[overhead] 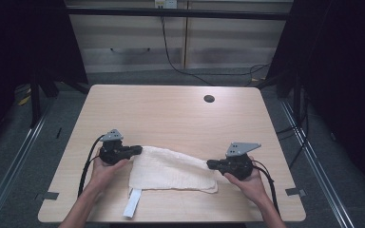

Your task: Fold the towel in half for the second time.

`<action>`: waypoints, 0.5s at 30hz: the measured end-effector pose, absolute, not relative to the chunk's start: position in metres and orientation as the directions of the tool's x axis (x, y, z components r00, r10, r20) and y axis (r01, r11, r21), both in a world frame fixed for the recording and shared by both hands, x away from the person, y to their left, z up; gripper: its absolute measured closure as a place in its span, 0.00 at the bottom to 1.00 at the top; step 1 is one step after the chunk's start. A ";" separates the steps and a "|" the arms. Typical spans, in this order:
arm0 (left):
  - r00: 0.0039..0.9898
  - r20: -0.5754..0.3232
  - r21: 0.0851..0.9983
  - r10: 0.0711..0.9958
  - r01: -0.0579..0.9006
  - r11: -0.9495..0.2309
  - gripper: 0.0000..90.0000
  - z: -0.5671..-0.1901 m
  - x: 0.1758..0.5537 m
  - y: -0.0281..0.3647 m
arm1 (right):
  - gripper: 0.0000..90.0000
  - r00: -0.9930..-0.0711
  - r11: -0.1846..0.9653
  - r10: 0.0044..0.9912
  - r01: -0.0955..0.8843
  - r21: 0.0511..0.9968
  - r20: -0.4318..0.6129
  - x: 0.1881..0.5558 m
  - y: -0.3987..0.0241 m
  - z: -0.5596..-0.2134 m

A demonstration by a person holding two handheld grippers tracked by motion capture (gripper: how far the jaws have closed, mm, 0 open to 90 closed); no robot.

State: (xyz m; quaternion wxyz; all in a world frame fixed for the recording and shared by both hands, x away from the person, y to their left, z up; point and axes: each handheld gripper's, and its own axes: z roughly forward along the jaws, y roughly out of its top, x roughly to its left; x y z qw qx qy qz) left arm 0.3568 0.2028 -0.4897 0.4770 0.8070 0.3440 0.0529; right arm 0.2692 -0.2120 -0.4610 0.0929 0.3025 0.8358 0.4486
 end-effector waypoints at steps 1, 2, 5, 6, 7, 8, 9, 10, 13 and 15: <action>0.757 -0.243 0.807 0.606 0.505 -0.307 0.94 -0.490 0.357 0.203 | 0.97 -0.801 0.415 0.586 0.426 0.804 0.121 0.267 -0.212 -0.461; 0.757 -0.248 0.805 0.605 0.508 -0.306 0.94 -0.490 0.357 0.202 | 0.97 -0.800 0.415 0.587 0.429 0.803 0.124 0.266 -0.212 -0.462; 0.760 -0.242 0.803 0.603 0.506 -0.315 0.94 -0.491 0.357 0.201 | 0.97 -0.800 0.428 0.589 0.427 0.797 0.113 0.262 -0.213 -0.464; 0.758 -0.242 0.802 0.605 0.507 -0.315 0.94 -0.490 0.356 0.200 | 0.97 -0.800 0.435 0.590 0.430 0.791 0.109 0.261 -0.213 -0.466; 0.761 -0.236 0.803 0.604 0.503 -0.320 0.94 -0.489 0.355 0.199 | 0.97 -0.799 0.438 0.589 0.438 0.785 0.117 0.260 -0.214 -0.467; 0.764 -0.234 0.804 0.601 0.500 -0.321 0.94 -0.488 0.354 0.198 | 0.97 -0.800 0.440 0.587 0.442 0.782 0.122 0.259 -0.214 -0.469; 0.765 -0.234 0.808 0.601 0.496 -0.317 0.94 -0.487 0.353 0.197 | 0.97 -0.801 0.440 0.586 0.445 0.780 0.126 0.258 -0.214 -0.470; 0.765 -0.233 0.810 0.601 0.494 -0.316 0.94 -0.486 0.353 0.197 | 0.97 -0.802 0.446 0.585 0.445 0.776 0.124 0.256 -0.215 -0.470; 0.767 -0.236 0.811 0.597 0.494 -0.313 0.94 -0.485 0.352 0.197 | 0.97 -0.801 0.468 0.586 0.456 0.757 0.120 0.253 -0.214 -0.472; 0.766 -0.237 0.811 0.598 0.494 -0.312 0.94 -0.485 0.352 0.196 | 0.97 -0.801 0.478 0.586 0.463 0.746 0.121 0.250 -0.214 -0.473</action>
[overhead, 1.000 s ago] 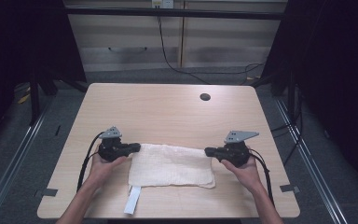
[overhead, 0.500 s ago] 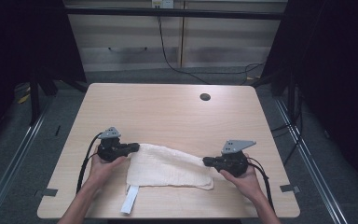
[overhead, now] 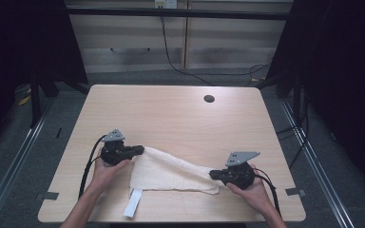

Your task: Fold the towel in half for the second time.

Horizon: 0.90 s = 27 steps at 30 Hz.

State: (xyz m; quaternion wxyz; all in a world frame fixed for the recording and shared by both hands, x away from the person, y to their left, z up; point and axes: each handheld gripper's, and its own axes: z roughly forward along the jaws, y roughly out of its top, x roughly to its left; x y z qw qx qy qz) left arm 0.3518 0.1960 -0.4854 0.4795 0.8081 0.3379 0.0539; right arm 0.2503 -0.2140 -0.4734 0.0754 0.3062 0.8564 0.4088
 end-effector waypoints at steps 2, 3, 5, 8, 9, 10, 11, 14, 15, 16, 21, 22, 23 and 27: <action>0.772 -0.231 0.811 0.592 0.489 -0.321 0.94 -0.485 0.351 0.196 | 0.97 -0.802 0.474 0.583 0.468 0.746 0.133 0.248 -0.214 -0.474; 0.770 -0.231 0.812 0.594 0.489 -0.319 0.94 -0.484 0.350 0.196 | 0.97 -0.801 0.470 0.582 0.472 0.746 0.140 0.247 -0.214 -0.474; 0.773 -0.233 0.815 0.590 0.486 -0.315 0.94 -0.483 0.349 0.196 | 0.96 -0.801 0.472 0.581 0.479 0.740 0.147 0.245 -0.214 -0.474; 0.774 -0.229 0.816 0.590 0.484 -0.317 0.94 -0.482 0.349 0.195 | 0.96 -0.801 0.473 0.578 0.485 0.735 0.157 0.242 -0.214 -0.477; 0.773 -0.231 0.816 0.590 0.485 -0.316 0.94 -0.483 0.348 0.195 | 0.96 -0.801 0.473 0.576 0.487 0.734 0.161 0.242 -0.214 -0.477; 0.773 -0.229 0.816 0.591 0.484 -0.317 0.94 -0.483 0.348 0.194 | 0.96 -0.805 0.466 0.568 0.489 0.737 0.174 0.241 -0.213 -0.478; 0.772 -0.227 0.815 0.593 0.484 -0.319 0.94 -0.483 0.348 0.194 | 0.96 -0.809 0.465 0.558 0.490 0.737 0.186 0.241 -0.213 -0.478; 0.773 -0.228 0.813 0.592 0.486 -0.321 0.94 -0.483 0.349 0.195 | 0.96 -0.824 0.492 0.531 0.489 0.720 0.196 0.239 -0.208 -0.482; 0.770 -0.230 0.813 0.595 0.488 -0.318 0.94 -0.483 0.349 0.194 | 0.95 -0.828 0.507 0.523 0.493 0.707 0.202 0.239 -0.207 -0.483; 0.772 -0.223 0.812 0.596 0.485 -0.325 0.94 -0.483 0.349 0.194 | 0.95 -0.830 0.505 0.515 0.496 0.706 0.215 0.240 -0.206 -0.484; 0.779 -0.218 0.809 0.588 0.481 -0.338 0.94 -0.484 0.350 0.194 | 0.95 -0.828 0.551 0.515 0.518 0.655 0.221 0.241 -0.199 -0.493; 0.779 -0.219 0.810 0.588 0.481 -0.335 0.94 -0.484 0.350 0.194 | 0.96 -0.831 0.561 0.516 0.512 0.651 0.209 0.243 -0.199 -0.492; 0.777 -0.223 0.811 0.588 0.483 -0.331 0.94 -0.484 0.349 0.194 | 0.96 -0.823 0.570 0.538 0.515 0.640 0.183 0.243 -0.198 -0.490; 0.769 -0.226 0.814 0.598 0.487 -0.318 0.94 -0.482 0.350 0.193 | 0.97 -0.800 0.552 0.571 0.541 0.634 0.185 0.252 -0.199 -0.491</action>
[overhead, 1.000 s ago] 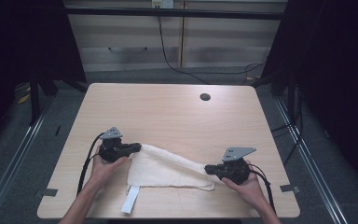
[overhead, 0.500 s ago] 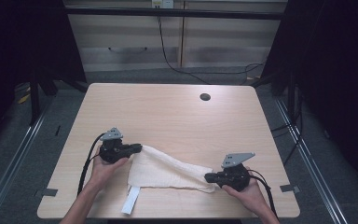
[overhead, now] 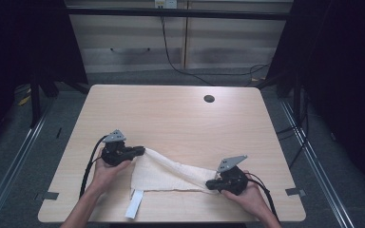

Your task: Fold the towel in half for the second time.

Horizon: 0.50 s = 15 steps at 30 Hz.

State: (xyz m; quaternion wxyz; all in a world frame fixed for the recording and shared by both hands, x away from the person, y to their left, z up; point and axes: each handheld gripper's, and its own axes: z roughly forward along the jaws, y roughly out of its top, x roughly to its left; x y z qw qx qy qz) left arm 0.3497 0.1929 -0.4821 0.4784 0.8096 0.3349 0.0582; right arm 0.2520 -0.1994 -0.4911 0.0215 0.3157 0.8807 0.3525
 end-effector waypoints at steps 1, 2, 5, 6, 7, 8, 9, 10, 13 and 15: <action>0.768 -0.229 0.817 0.598 0.486 -0.311 0.94 -0.482 0.349 0.192 | 0.97 -0.790 0.538 0.577 0.557 0.633 0.205 0.255 -0.201 -0.492; 0.770 -0.230 0.818 0.595 0.485 -0.311 0.94 -0.481 0.349 0.191 | 0.97 -0.781 0.527 0.588 0.566 0.634 0.209 0.258 -0.203 -0.492; 0.770 -0.227 0.826 0.597 0.477 -0.301 0.94 -0.478 0.350 0.188 | 0.97 -0.762 0.503 0.613 0.582 0.639 0.211 0.268 -0.208 -0.493; 0.771 -0.229 0.829 0.594 0.474 -0.296 0.94 -0.477 0.350 0.187 | 0.97 -0.760 0.501 0.615 0.583 0.639 0.211 0.271 -0.209 -0.494; 0.770 -0.229 0.833 0.595 0.471 -0.290 0.94 -0.476 0.351 0.186 | 0.97 -0.753 0.494 0.621 0.592 0.637 0.218 0.273 -0.210 -0.494; 0.772 -0.231 0.836 0.593 0.468 -0.285 0.94 -0.474 0.351 0.185 | 0.97 -0.746 0.486 0.629 0.597 0.639 0.218 0.275 -0.211 -0.494; 0.772 -0.234 0.840 0.591 0.467 -0.276 0.94 -0.474 0.350 0.185 | 0.97 -0.743 0.481 0.631 0.598 0.641 0.221 0.276 -0.212 -0.494; 0.775 -0.231 0.841 0.588 0.463 -0.279 0.94 -0.473 0.349 0.184 | 0.97 -0.739 0.478 0.636 0.602 0.639 0.221 0.277 -0.212 -0.494; 0.779 -0.229 0.847 0.584 0.455 -0.274 0.93 -0.471 0.348 0.182 | 0.97 -0.724 0.473 0.657 0.613 0.633 0.211 0.280 -0.216 -0.493; 0.777 -0.239 0.850 0.582 0.458 -0.262 0.94 -0.470 0.348 0.180 | 0.97 -0.720 0.463 0.659 0.617 0.637 0.218 0.282 -0.219 -0.494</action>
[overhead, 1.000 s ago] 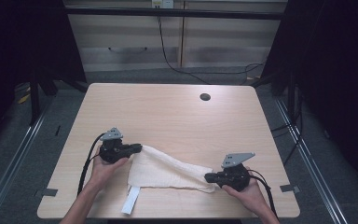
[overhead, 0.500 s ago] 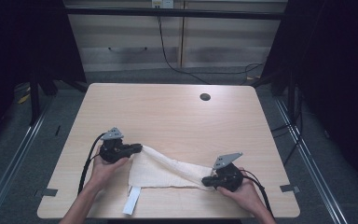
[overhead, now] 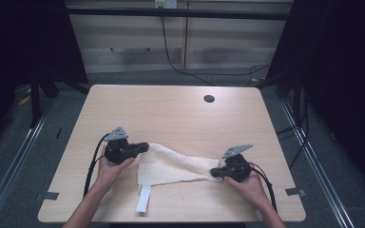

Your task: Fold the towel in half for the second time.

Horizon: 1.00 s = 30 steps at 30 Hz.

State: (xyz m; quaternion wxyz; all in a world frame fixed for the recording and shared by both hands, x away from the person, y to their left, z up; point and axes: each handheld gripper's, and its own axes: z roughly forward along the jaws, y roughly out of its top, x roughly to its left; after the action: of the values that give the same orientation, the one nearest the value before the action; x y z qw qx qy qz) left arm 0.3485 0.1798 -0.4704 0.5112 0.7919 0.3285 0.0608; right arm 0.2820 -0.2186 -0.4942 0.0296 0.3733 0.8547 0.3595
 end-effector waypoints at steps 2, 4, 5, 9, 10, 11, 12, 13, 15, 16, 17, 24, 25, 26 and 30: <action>0.780 -0.240 0.847 0.578 0.459 -0.268 0.94 -0.470 0.351 0.178 | 0.97 -0.715 0.464 0.667 0.620 0.633 0.212 0.284 -0.220 -0.494; 0.788 -0.225 0.844 0.574 0.452 -0.290 0.94 -0.469 0.354 0.175 | 0.97 -0.710 0.463 0.672 0.624 0.630 0.210 0.285 -0.222 -0.493; 0.788 -0.224 0.844 0.573 0.450 -0.290 0.94 -0.468 0.355 0.174 | 0.97 -0.708 0.463 0.677 0.620 0.633 0.199 0.286 -0.224 -0.493; 0.794 -0.214 0.850 0.569 0.438 -0.293 0.94 -0.461 0.363 0.163 | 0.97 -0.681 0.449 0.705 0.645 0.618 0.199 0.291 -0.231 -0.492; 0.800 -0.216 0.853 0.559 0.433 -0.290 0.94 -0.458 0.363 0.159 | 0.97 -0.670 0.436 0.713 0.654 0.619 0.205 0.291 -0.233 -0.492; 0.804 -0.217 0.856 0.553 0.429 -0.288 0.94 -0.457 0.362 0.157 | 0.97 -0.664 0.421 0.716 0.657 0.625 0.216 0.291 -0.235 -0.493; 0.815 -0.216 0.861 0.538 0.419 -0.290 0.94 -0.455 0.359 0.153 | 0.97 -0.664 0.420 0.717 0.655 0.628 0.213 0.291 -0.236 -0.494; 0.825 -0.210 0.861 0.524 0.410 -0.301 0.94 -0.454 0.357 0.151 | 0.97 -0.658 0.411 0.721 0.658 0.630 0.217 0.289 -0.236 -0.494; 0.839 -0.199 0.860 0.507 0.397 -0.320 0.94 -0.454 0.351 0.147 | 0.97 -0.658 0.415 0.724 0.654 0.633 0.205 0.288 -0.236 -0.494; 0.843 -0.197 0.860 0.501 0.394 -0.324 0.94 -0.454 0.348 0.147 | 0.97 -0.658 0.413 0.725 0.653 0.635 0.204 0.288 -0.235 -0.494; 0.844 -0.199 0.861 0.498 0.393 -0.323 0.94 -0.455 0.347 0.148 | 0.97 -0.654 0.410 0.728 0.656 0.634 0.207 0.287 -0.235 -0.494; 0.866 -0.189 0.863 0.462 0.371 -0.343 0.94 -0.456 0.331 0.148 | 0.97 -0.666 0.429 0.726 0.633 0.645 0.170 0.285 -0.233 -0.494; 0.871 -0.183 0.865 0.455 0.363 -0.347 0.93 -0.455 0.329 0.148 | 0.97 -0.666 0.430 0.726 0.633 0.643 0.171 0.285 -0.233 -0.494; 0.874 -0.178 0.865 0.453 0.359 -0.351 0.93 -0.453 0.327 0.148 | 0.97 -0.666 0.429 0.726 0.632 0.646 0.170 0.285 -0.233 -0.494; 0.889 -0.155 0.862 0.430 0.335 -0.380 0.93 -0.451 0.315 0.152 | 0.97 -0.677 0.439 0.722 0.608 0.661 0.143 0.281 -0.232 -0.496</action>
State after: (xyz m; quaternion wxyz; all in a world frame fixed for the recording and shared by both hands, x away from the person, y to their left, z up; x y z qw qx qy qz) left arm 0.3151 0.1523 -0.4512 0.5069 0.8293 0.2306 0.0473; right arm 0.2814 -0.2322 -0.4955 0.0806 0.3939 0.8444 0.3540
